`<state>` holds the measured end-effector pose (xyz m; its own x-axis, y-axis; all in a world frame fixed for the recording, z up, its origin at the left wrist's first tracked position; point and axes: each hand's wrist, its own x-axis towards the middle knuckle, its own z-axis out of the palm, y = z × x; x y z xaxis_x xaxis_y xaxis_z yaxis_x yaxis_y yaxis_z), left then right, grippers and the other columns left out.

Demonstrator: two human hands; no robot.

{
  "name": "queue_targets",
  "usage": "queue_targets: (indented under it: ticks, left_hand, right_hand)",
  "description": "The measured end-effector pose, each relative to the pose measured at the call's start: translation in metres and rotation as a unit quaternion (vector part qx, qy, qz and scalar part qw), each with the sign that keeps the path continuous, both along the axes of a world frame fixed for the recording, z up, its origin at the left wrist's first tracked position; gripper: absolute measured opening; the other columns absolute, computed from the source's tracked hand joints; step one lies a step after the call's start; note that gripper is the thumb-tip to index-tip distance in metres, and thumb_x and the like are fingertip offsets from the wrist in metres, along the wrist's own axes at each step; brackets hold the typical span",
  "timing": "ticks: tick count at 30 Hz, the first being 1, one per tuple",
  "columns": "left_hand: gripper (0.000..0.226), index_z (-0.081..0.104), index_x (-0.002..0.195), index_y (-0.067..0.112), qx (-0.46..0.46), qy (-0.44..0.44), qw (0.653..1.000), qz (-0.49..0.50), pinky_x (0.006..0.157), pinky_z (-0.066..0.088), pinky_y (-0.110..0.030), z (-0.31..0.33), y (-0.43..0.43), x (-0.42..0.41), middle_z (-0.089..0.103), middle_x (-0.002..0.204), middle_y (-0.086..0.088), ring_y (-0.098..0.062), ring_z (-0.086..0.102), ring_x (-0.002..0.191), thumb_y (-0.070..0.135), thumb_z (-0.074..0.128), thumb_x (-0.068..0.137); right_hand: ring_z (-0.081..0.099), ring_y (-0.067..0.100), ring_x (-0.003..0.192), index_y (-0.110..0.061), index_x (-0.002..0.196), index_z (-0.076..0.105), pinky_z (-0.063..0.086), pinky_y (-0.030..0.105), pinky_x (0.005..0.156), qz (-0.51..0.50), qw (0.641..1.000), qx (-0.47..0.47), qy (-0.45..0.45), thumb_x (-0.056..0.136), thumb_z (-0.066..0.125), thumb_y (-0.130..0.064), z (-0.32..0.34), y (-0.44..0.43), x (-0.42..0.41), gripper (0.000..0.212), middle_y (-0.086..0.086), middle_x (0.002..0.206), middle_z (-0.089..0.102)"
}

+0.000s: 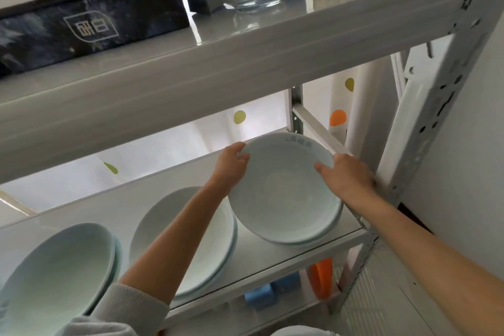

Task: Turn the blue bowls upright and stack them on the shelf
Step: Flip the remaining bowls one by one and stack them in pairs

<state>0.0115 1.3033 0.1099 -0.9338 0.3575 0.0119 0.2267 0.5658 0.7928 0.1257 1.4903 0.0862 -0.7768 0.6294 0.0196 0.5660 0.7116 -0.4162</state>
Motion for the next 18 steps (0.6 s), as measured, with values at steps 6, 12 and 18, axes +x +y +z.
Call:
queue_targets:
  ticks: [6,12,18]
  left_hand:
    - [0.021,0.07,0.092,0.01,-0.091,0.063,0.994,0.012,0.073,0.044,-0.029,-0.004,0.007,-0.004,0.065,0.083,-0.007,-0.026,0.058,0.082,0.008,0.051,0.084]
    - [0.026,0.065,0.111,0.011,-0.098,0.042,0.994,0.004,0.088,0.042,-0.029,-0.007,0.008,-0.007,0.06,0.118,-0.013,-0.029,0.055,0.111,0.009,0.052,0.088]
    - [0.022,0.049,0.114,0.012,-0.051,-0.096,0.994,-0.002,0.079,0.048,-0.037,-0.013,0.009,-0.004,0.059,0.115,-0.019,-0.03,0.057,0.093,0.018,0.041,0.095]
  right_hand:
    - [0.058,0.037,0.107,-0.003,0.116,0.051,0.047,0.041,0.082,0.003,0.999,0.025,-0.026,0.094,0.044,-0.042,0.002,-0.003,0.004,0.045,0.018,0.114,0.062]
    - [0.057,0.037,0.107,-0.003,0.124,0.037,0.046,0.042,0.081,0.011,0.998,0.041,-0.05,0.096,0.04,-0.037,0.003,-0.009,0.005,0.044,0.019,0.116,0.06]
    - [0.039,0.035,0.126,-0.01,0.136,0.038,0.037,0.043,0.104,-0.047,0.981,-0.169,0.079,0.079,0.063,-0.045,-0.008,-0.015,0.021,0.072,0.016,0.133,0.041]
